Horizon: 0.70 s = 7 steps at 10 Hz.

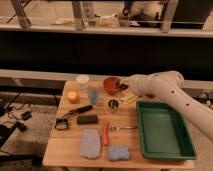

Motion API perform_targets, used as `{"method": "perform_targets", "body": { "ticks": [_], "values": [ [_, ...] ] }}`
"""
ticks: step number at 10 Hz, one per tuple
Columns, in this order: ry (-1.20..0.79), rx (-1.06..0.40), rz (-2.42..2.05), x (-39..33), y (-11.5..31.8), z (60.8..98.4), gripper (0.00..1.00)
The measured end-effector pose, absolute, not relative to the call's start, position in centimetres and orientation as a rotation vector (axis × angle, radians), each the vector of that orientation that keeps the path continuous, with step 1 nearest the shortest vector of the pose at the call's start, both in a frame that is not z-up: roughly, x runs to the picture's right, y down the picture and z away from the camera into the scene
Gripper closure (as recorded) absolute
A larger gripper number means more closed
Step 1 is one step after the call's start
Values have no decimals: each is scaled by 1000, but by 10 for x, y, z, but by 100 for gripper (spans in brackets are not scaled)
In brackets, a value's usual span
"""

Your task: Place grapes in purple bowl

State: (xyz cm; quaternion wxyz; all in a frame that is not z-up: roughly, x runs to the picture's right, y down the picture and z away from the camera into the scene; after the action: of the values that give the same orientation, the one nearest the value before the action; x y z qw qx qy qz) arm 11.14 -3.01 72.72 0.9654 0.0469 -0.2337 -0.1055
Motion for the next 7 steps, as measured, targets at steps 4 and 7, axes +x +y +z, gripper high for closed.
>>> {"method": "perform_targets", "body": {
  "ticks": [4, 7],
  "values": [
    [-407, 94, -179, 139, -37, 761, 94],
    [-358, 92, -174, 164, -48, 786, 94]
  ]
}}
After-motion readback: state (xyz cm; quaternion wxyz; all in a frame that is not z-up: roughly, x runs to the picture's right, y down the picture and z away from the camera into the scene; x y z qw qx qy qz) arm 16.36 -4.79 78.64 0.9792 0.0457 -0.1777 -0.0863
